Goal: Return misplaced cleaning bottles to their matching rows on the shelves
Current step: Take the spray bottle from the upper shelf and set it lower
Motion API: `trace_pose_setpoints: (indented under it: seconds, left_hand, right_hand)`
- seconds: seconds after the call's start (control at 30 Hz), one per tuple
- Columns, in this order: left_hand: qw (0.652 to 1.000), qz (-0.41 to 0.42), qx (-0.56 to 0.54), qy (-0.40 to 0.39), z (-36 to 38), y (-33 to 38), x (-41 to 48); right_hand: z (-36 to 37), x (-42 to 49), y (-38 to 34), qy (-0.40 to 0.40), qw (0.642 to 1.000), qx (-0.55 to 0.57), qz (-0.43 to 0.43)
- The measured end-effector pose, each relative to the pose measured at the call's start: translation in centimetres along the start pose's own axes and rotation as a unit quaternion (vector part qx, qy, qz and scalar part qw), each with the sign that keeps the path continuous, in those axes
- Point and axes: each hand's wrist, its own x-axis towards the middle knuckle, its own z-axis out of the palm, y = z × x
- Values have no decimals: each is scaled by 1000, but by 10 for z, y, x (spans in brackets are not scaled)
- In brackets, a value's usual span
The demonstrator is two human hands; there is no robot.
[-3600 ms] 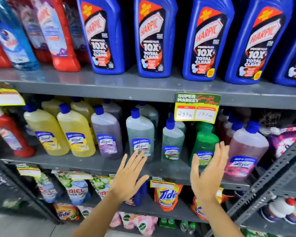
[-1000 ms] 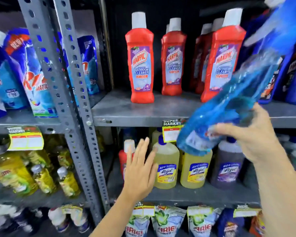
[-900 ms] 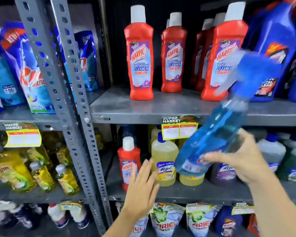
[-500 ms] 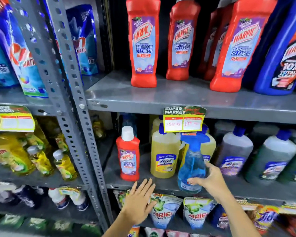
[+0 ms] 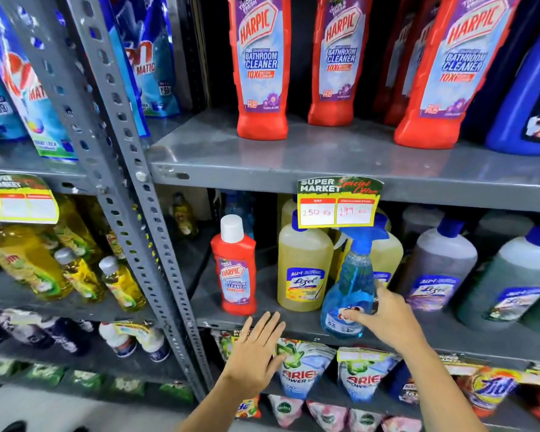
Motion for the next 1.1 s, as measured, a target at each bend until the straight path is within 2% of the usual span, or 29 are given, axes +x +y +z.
trace_pose_setpoints:
  seconds: [0.03,0.13,0.33,0.43,0.47,0.5,0.57,0.6,0.67,0.73,0.83,1.0,1.1]
  left_hand:
    - [1000,3,2,-1,1,-1,0]
    - [1000,3,-4,3,4,-3,2]
    - [1000,2,-5,-11,8,-2,1]
    - [1000,11,8,4,10,-5,-5]
    - [1000,8,10,12,12,-6,-9]
    - [1000,-3,8,19,14,-9,-15]
    - [998,-36,5,45,15,-19,-26]
    - [996,-55,-4,64,14,-27,-30]
    - [991,-91,-25,91,9,-42,-36]
    - [988,-125,-24,88,0,-56,-39]
    - [986,-157,-27,53,-5,-66,-36]
    - [984,-175,-16,-12,11,-71,-38]
    - [984,-173,-28,-13,15,-72,-40]
  right_hand:
    - [0,-1,1,20,999,-40,6]
    - [2,0,6,45,998,-27,18]
    - [7,-5,10,37,999,-10,12]
    - [8,-12,7,33,999,-38,21]
    - [8,-18,7,81,995,-50,25]
    - [10,-25,7,163,986,-36,15]
    - [14,-44,-2,329,938,88,-65]
    - [17,-53,-11,363,910,156,-125]
    - [28,-63,-32,336,885,230,-225]
    - [45,-59,-63,268,898,235,-259]
    - [73,-42,-112,214,912,231,-265]
    - [115,-15,-155,205,902,326,-194]
    - [133,-1,-163,191,922,284,-183]
